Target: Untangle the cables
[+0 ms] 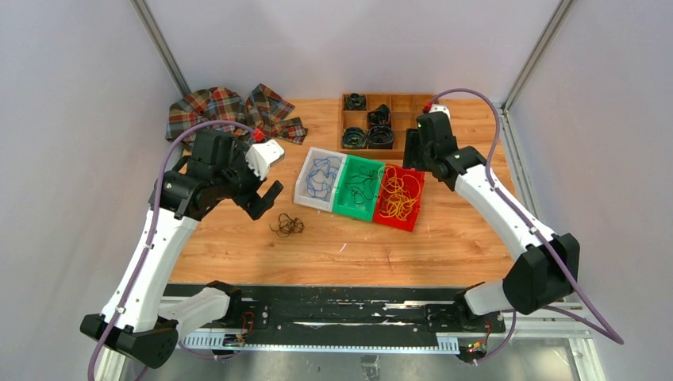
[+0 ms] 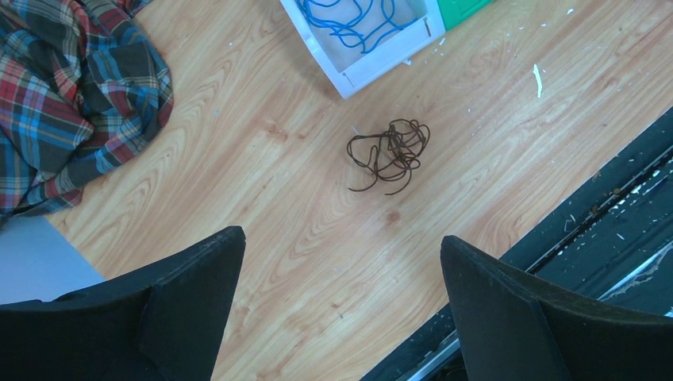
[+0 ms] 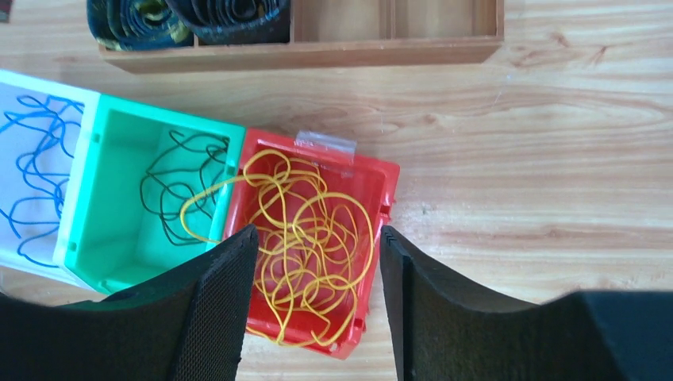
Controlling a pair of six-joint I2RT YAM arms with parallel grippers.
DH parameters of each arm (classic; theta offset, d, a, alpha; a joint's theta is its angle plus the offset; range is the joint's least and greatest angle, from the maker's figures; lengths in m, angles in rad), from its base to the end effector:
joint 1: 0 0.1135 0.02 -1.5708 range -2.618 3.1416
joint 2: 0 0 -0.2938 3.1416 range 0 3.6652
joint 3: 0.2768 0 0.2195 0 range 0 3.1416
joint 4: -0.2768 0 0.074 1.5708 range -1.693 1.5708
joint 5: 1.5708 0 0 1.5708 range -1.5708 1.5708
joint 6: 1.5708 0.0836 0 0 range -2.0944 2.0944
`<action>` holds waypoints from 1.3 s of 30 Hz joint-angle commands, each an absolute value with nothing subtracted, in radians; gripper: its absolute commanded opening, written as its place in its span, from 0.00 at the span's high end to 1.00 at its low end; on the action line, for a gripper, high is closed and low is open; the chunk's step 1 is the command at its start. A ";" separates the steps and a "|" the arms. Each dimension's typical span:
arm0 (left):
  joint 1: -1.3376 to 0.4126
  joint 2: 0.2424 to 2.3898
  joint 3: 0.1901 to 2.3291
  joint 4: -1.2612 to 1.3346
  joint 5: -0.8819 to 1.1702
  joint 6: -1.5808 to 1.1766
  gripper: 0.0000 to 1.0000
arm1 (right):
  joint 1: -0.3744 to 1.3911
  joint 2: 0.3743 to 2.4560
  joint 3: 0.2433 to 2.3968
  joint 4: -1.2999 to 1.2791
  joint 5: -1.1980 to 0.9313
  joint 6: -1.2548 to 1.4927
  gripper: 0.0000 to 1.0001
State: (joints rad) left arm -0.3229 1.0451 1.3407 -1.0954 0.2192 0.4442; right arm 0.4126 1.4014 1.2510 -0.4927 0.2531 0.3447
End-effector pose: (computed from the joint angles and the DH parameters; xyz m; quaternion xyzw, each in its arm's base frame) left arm 0.1512 -0.0698 0.3749 0.3828 0.8387 -0.0785 0.3792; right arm 0.2944 0.1060 0.3379 0.0263 0.8886 0.0592 0.4541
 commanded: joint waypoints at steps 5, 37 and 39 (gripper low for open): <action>-0.316 1.049 1.368 -1.097 0.252 0.433 0.02 | 0.387 1.565 1.387 -0.461 0.102 0.354 0.44; -0.316 1.058 1.284 -1.094 0.269 0.483 0.02 | 0.435 1.682 1.229 -0.386 0.259 0.352 0.92; -0.316 1.076 1.255 -1.085 0.259 0.504 0.02 | 0.436 1.637 1.236 -0.384 0.260 0.354 0.84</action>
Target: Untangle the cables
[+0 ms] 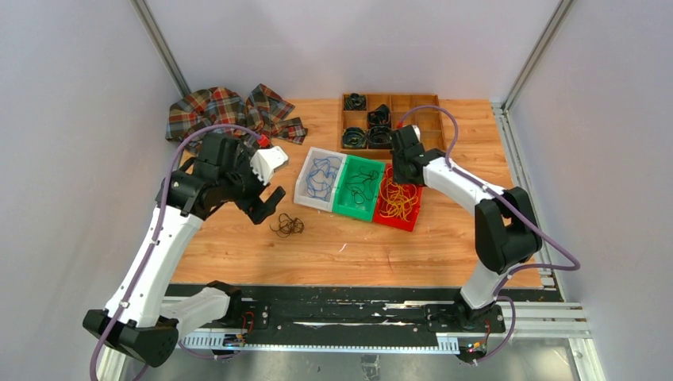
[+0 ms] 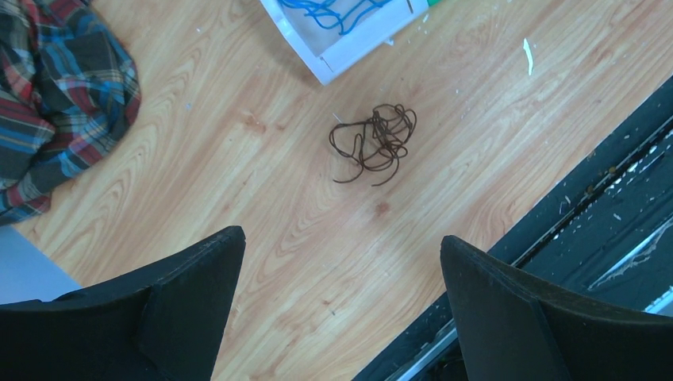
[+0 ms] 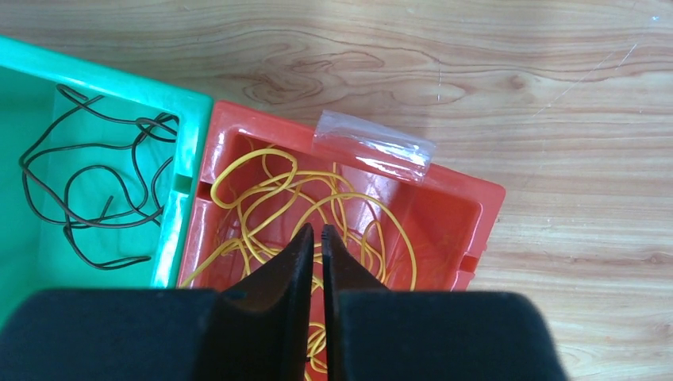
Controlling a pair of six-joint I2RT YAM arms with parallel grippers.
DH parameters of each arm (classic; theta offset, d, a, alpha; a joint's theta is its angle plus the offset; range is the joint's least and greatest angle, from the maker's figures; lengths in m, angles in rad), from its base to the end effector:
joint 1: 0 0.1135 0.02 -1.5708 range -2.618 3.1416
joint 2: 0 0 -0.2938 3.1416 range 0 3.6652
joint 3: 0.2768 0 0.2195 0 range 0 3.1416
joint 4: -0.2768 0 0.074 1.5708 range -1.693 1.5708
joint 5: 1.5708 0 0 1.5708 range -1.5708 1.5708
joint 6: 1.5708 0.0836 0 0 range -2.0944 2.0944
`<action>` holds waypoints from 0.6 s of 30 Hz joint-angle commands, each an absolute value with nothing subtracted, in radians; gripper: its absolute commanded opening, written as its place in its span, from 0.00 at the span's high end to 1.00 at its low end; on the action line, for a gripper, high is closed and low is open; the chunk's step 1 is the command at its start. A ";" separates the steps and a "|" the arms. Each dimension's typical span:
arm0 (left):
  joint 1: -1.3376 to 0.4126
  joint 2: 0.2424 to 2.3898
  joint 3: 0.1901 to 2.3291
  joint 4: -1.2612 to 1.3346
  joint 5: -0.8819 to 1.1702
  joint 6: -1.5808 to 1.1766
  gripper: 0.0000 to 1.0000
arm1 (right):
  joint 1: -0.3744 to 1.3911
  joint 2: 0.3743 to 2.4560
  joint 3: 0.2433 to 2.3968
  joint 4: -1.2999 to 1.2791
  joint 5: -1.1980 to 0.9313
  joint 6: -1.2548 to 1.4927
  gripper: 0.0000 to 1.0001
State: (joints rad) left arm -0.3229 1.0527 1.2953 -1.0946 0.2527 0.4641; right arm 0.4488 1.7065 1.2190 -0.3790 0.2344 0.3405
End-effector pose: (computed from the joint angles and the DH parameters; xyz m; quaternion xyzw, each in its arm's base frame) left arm 0.1518 -0.0728 0.3611 0.3970 0.8407 -0.0931 0.3564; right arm 0.3463 0.1452 0.2403 -0.0102 0.9330 0.0304 0.3584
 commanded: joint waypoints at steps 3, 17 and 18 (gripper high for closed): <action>-0.314 1.097 1.177 -1.020 0.222 0.527 0.02 | 0.441 1.548 1.245 -0.384 0.271 0.348 0.67; -0.265 1.381 0.989 -0.710 0.254 0.530 0.17 | 0.562 1.141 0.992 -0.176 0.186 0.298 0.47; -0.262 1.406 0.989 -0.699 0.258 0.522 0.19 | 0.572 1.121 0.973 -0.162 0.187 0.295 0.48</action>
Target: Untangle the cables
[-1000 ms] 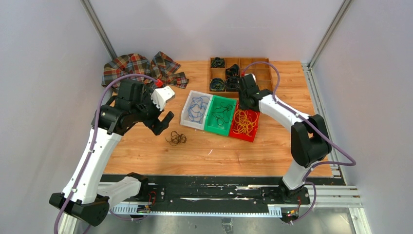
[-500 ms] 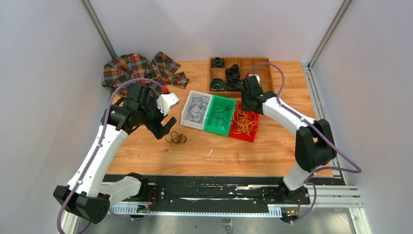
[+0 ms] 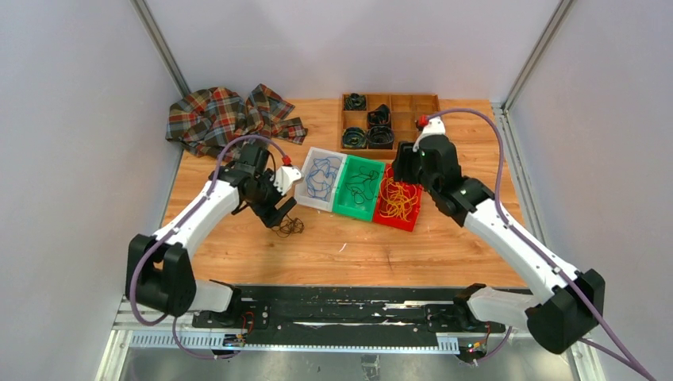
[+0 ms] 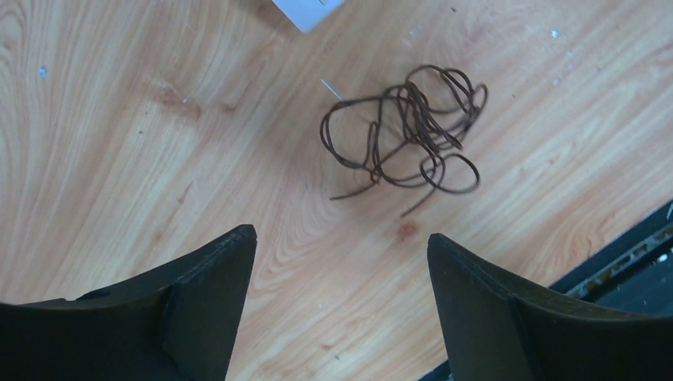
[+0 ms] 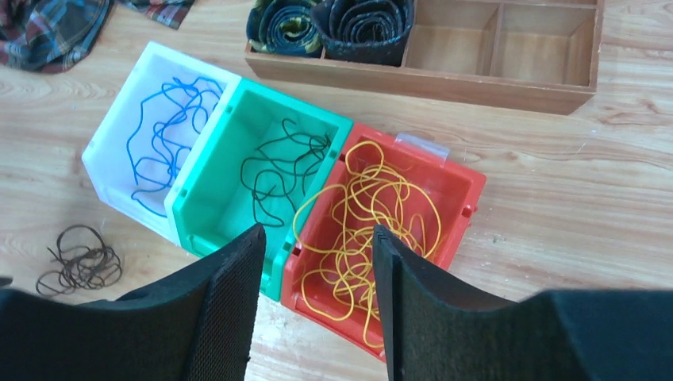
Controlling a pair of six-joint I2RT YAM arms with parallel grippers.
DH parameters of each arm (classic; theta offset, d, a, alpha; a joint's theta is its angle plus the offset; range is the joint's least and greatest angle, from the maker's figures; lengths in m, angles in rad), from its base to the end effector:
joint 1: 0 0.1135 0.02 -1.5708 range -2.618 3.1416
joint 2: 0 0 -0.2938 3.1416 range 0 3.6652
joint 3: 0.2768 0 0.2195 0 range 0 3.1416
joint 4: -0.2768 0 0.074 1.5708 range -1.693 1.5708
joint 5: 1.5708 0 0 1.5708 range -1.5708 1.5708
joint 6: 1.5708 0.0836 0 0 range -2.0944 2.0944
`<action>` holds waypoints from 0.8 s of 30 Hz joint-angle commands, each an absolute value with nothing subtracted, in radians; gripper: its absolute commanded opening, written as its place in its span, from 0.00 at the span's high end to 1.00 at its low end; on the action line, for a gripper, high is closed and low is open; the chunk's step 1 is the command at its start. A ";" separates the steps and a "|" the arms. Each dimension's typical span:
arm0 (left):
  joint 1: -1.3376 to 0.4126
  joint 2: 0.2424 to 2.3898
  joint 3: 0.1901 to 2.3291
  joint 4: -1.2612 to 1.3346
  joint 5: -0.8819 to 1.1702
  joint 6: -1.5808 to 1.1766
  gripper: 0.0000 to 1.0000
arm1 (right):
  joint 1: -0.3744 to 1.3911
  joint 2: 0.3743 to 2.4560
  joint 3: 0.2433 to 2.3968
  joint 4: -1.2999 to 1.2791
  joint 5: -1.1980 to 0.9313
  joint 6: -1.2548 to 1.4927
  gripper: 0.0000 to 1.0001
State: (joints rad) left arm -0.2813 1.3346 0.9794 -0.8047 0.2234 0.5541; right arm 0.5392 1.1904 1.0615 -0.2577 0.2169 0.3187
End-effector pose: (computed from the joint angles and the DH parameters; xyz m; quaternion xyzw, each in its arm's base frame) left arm 0.2179 -0.0823 0.2394 0.4154 0.8800 -0.0805 0.2157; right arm 0.2428 0.1243 0.3600 -0.0307 0.8265 0.1491 0.5419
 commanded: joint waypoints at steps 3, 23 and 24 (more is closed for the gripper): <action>-0.251 1.477 0.989 -0.671 0.275 0.514 0.27 | 0.605 1.079 0.939 -0.145 0.210 0.280 0.51; -0.230 1.477 1.122 -0.856 0.496 0.454 0.99 | 0.775 1.089 0.899 -0.004 0.155 0.295 0.84; -0.230 1.442 1.133 -0.885 0.504 0.455 0.99 | 0.794 1.100 0.901 0.019 0.145 0.296 0.82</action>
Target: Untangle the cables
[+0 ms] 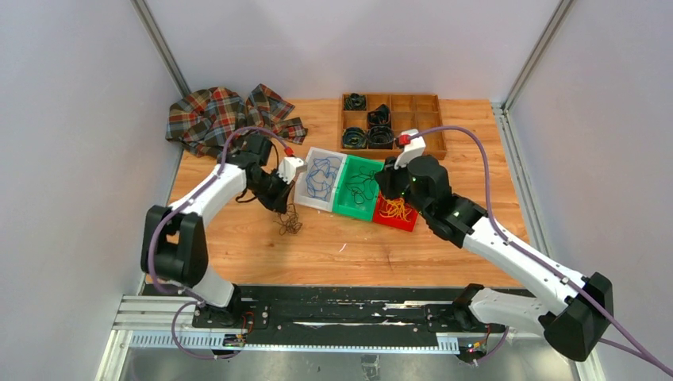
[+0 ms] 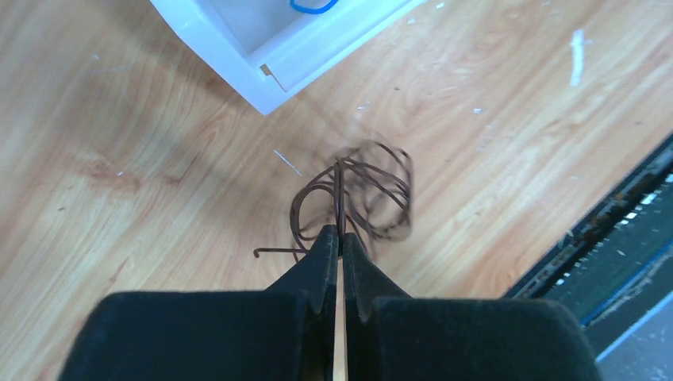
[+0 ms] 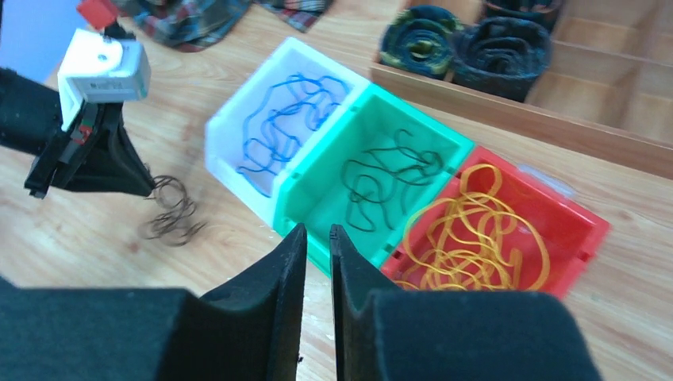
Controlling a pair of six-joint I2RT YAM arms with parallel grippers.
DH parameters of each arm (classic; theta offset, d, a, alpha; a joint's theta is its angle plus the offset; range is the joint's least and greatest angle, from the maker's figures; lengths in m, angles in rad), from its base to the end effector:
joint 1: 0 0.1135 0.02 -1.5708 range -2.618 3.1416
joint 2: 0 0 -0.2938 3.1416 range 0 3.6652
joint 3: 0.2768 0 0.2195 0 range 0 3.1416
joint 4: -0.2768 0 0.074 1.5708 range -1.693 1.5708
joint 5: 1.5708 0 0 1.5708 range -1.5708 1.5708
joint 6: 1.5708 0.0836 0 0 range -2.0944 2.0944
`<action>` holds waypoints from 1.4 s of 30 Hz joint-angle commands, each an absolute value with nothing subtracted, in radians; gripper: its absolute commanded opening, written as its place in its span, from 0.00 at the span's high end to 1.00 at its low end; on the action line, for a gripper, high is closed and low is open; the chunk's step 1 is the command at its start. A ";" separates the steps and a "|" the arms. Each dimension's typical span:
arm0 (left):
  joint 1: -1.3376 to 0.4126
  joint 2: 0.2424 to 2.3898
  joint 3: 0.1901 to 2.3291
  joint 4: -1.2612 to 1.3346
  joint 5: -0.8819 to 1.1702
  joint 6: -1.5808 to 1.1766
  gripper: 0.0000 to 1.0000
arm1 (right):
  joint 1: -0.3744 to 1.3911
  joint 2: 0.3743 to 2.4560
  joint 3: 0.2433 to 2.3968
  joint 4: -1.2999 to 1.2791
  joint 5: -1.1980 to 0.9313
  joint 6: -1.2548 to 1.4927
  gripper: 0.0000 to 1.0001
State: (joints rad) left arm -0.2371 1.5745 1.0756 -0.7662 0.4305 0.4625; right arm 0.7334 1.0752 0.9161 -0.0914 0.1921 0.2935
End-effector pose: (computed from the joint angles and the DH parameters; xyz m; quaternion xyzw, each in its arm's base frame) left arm 0.2643 -0.0998 0.2159 0.3615 0.8959 -0.1930 0.1715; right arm 0.1960 0.1551 0.3590 -0.1141 0.7801 0.2338 0.5689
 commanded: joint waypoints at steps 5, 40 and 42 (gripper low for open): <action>-0.230 1.275 1.164 -0.998 0.562 0.468 0.99 | 0.947 1.188 0.921 0.142 0.123 0.262 0.60; -0.233 1.039 1.365 -1.308 0.844 0.479 0.99 | 1.137 1.474 0.926 0.546 0.042 0.144 0.82; -0.233 1.037 1.373 -1.316 0.829 0.485 0.99 | 1.137 1.428 0.885 0.546 0.060 0.141 0.91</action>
